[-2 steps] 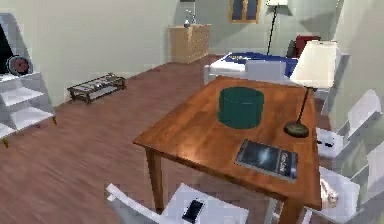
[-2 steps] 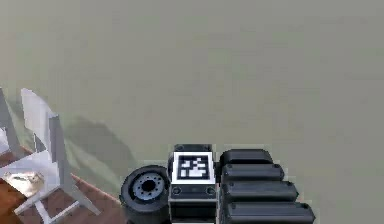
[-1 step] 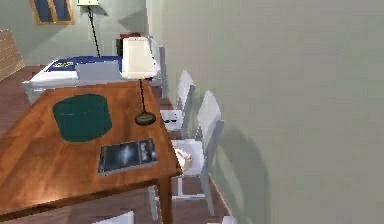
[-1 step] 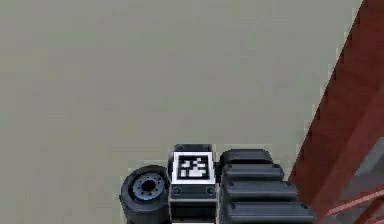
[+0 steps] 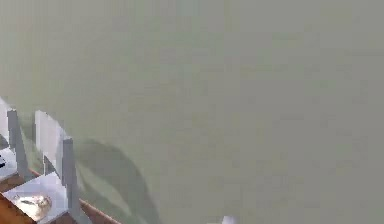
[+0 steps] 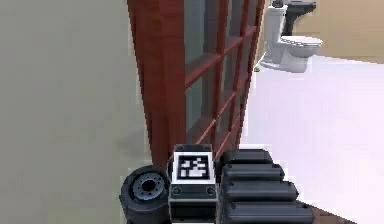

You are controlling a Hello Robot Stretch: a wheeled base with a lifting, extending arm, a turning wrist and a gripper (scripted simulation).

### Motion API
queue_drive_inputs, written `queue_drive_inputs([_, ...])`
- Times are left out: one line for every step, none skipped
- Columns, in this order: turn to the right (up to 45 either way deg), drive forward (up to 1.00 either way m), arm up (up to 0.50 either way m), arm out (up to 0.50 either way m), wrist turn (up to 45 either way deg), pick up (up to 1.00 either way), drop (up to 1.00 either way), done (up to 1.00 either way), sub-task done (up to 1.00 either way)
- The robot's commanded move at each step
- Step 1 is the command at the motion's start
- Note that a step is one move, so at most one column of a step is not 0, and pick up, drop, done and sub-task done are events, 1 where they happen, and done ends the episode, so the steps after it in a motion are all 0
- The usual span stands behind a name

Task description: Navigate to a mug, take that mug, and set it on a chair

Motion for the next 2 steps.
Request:
queue_drive_inputs([42.0,0.0,0.0,0.0,0.0,0.0,0.0,0.0,0.0])
queue_drive_inputs([-45.0,0.0,0.0,0.0,0.0,0.0,0.0,0.0,0.0])
